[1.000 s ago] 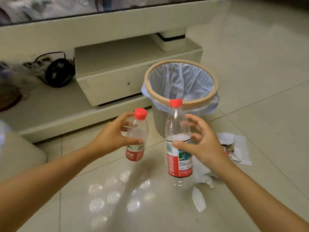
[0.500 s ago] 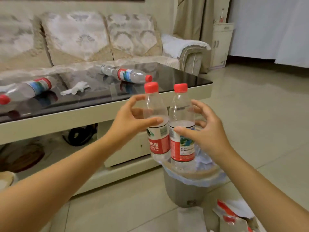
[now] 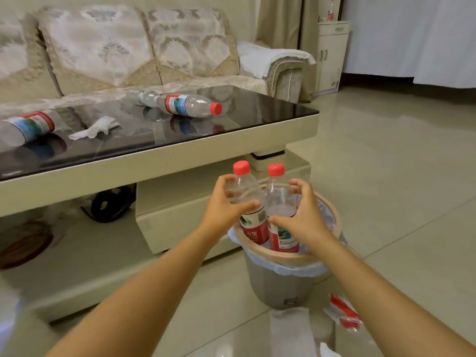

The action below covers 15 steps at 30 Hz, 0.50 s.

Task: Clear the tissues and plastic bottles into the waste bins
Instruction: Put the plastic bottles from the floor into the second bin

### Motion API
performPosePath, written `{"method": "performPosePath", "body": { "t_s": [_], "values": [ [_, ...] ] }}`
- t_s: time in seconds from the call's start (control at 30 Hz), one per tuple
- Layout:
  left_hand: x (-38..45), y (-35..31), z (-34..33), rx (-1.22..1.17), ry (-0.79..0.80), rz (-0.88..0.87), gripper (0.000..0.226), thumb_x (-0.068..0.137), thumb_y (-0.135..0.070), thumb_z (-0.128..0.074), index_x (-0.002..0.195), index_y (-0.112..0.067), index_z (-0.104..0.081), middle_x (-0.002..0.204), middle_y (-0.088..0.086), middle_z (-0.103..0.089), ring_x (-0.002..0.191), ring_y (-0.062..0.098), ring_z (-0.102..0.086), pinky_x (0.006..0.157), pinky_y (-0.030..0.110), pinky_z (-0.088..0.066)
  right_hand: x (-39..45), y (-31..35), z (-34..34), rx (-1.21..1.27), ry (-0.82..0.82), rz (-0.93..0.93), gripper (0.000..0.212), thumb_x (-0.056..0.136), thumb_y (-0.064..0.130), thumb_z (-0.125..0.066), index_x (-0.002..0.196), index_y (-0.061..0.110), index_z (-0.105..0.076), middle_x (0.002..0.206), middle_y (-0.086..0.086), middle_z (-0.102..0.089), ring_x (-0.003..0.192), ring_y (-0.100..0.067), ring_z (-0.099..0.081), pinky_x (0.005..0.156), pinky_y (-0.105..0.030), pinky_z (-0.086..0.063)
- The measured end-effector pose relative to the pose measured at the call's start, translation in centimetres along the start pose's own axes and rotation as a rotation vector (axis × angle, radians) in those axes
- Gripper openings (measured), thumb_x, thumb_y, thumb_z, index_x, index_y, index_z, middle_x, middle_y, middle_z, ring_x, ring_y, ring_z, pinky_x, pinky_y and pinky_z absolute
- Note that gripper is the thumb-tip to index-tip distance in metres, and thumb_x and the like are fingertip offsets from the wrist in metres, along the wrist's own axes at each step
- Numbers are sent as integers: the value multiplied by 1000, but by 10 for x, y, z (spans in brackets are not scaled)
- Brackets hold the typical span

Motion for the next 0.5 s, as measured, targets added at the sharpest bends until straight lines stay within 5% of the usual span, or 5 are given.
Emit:
{"method": "performPosePath", "body": {
  "t_s": [0.1,0.23,0.4,0.5],
  "values": [
    [-8,28,-16,73,31,23,65,66,-24,-86,116,-30,-45,107,-4,-66,90,6,-66,80,33,-57,-7,-23,-11,-117,57,-73,86,71,10,-78,137,28,-26,134,0,-33,117,-14,-38,92,-27,-38],
    [-8,53,-24,372,35,49,76,50,-58,-79,114,-36,-46,115,-5,-57,107,13,-53,94,38,-48,-6,-34,-15,-234,105,-96,74,70,23,-82,130,20,-39,125,-2,-41,112,-16,-46,89,-25,-37],
    [-8,58,-28,494,50,35,45,67,-54,-76,105,-35,-62,121,-5,-54,119,11,-38,101,33,-37,-9,-41,-13,-253,115,-120,68,70,26,-82,127,22,-45,112,3,-55,109,-18,-53,90,-32,-44],
    [-13,51,-35,471,67,0,45,61,-61,-73,101,-41,-65,118,-9,-59,119,10,-46,104,39,-40,-15,-41,-10,-173,110,-134,73,71,22,-81,134,25,-44,113,2,-60,107,-18,-57,95,-39,-47]
  ]
}}
Point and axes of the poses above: each hand's wrist, its own x-axis towards the middle knuckle, its own z-axis out of the back of the hand, y = z × x, the point moved 7 cm from there along x, towards the middle knuckle
